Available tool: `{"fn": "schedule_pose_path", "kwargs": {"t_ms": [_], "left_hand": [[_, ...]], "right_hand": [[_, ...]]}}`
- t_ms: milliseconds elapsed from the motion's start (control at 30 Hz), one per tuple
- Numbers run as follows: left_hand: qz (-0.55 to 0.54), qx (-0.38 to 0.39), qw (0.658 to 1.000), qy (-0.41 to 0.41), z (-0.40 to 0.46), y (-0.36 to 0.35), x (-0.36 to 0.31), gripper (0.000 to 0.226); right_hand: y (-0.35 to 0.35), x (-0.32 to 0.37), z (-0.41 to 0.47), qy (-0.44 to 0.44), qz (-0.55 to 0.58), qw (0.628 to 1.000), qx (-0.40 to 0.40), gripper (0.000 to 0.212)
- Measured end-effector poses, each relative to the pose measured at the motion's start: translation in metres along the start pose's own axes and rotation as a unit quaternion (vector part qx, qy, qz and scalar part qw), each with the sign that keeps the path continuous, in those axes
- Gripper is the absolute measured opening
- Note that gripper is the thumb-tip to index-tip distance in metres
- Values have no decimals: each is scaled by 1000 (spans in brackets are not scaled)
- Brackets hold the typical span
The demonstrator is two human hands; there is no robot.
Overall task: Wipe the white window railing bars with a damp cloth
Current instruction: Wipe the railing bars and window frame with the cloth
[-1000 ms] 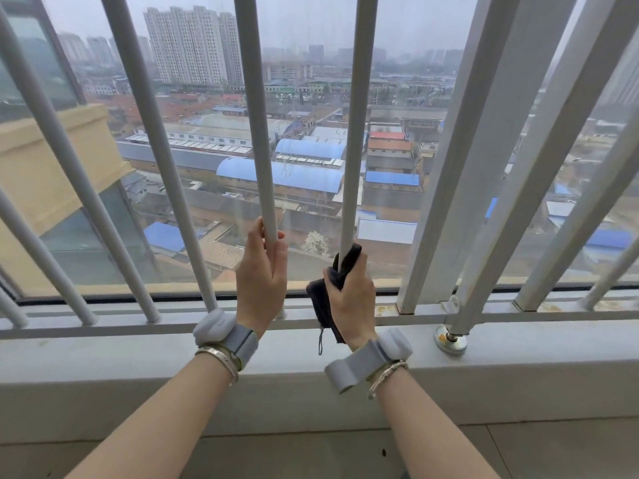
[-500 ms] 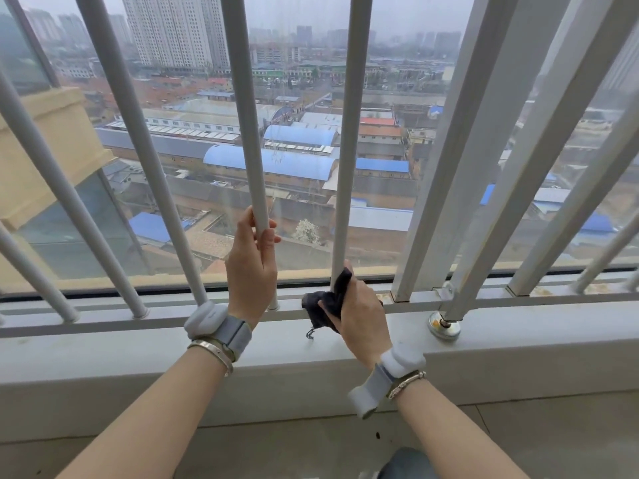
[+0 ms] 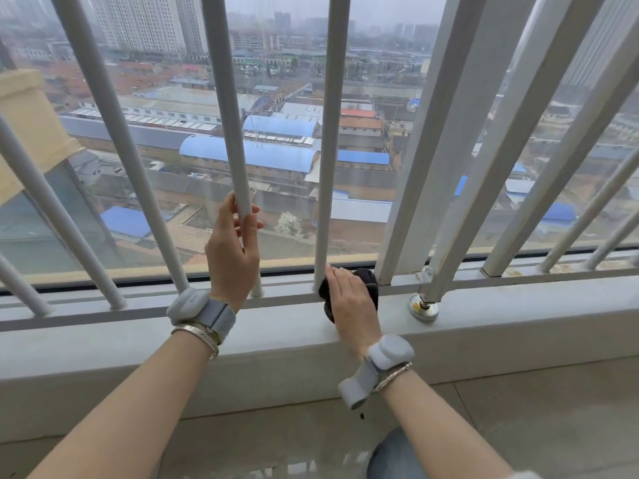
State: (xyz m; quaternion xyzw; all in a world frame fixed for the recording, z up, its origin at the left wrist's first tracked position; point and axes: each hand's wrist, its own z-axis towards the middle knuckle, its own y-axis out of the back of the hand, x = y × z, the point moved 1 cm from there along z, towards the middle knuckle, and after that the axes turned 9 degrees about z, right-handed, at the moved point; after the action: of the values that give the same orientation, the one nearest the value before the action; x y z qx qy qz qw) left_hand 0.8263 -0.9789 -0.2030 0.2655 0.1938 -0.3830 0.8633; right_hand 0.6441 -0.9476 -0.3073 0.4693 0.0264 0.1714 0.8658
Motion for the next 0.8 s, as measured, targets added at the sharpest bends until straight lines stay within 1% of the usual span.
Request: {"fn": "schedule_pose_path", "kwargs": {"t_ms": [67,100,167,233,300,333,400,433,467,533,567,600,633,700,733,800], "left_hand": [[-7,9,1000,1,0,1,1,28],[-9,11,1000,-1,0,2,1,28],[-6,15,1000,-7,0,4,0,28],[-8,18,1000,-6,0,5,-1,28],[-6,27,1000,-1,1,6,-3,28],[1,34,999,1,2,8,-4,27],[23,58,998,6,5,12,-4,25],[37,70,997,9,8,14,-5,23],[50,78,996,11,10,16,-6,23],[71,85,994,21,16,21,-12,21],[80,88,992,31,18,23,-14,21],[79,87,992,40,23,26,-19,24],[70,95,992,52,22,27,-20,31],[47,87,994,52,37,31,-35,48],[29,81,995,54,40,31,-40,52],[6,55,997,50,60,33,-56,51]], "right_hand": [[9,-19,-7,46,-36,998,-4,52],[14,-26,-10,56,-58,997,-7,52],[14,-26,-12,26,-54,998,-8,52],[8,-15,-11,-27,-29,999,-12,52],[10,-8,-12,-47,4,999,-21,51],[14,-9,-13,-47,30,998,-18,55],[25,-11,-14,-54,93,994,-10,71],[36,-9,-12,-61,137,989,-4,74],[48,-6,-10,-74,179,981,-3,70],[70,-6,-2,-132,237,962,-11,49],[74,-9,1,-168,262,950,-12,43],[80,-12,8,-182,282,941,-26,42],[80,-13,7,-186,305,933,-42,42],[91,-14,23,-154,361,916,-88,40],[94,-11,25,-147,377,908,-106,38],[112,-5,44,-125,415,888,-155,34]]}}
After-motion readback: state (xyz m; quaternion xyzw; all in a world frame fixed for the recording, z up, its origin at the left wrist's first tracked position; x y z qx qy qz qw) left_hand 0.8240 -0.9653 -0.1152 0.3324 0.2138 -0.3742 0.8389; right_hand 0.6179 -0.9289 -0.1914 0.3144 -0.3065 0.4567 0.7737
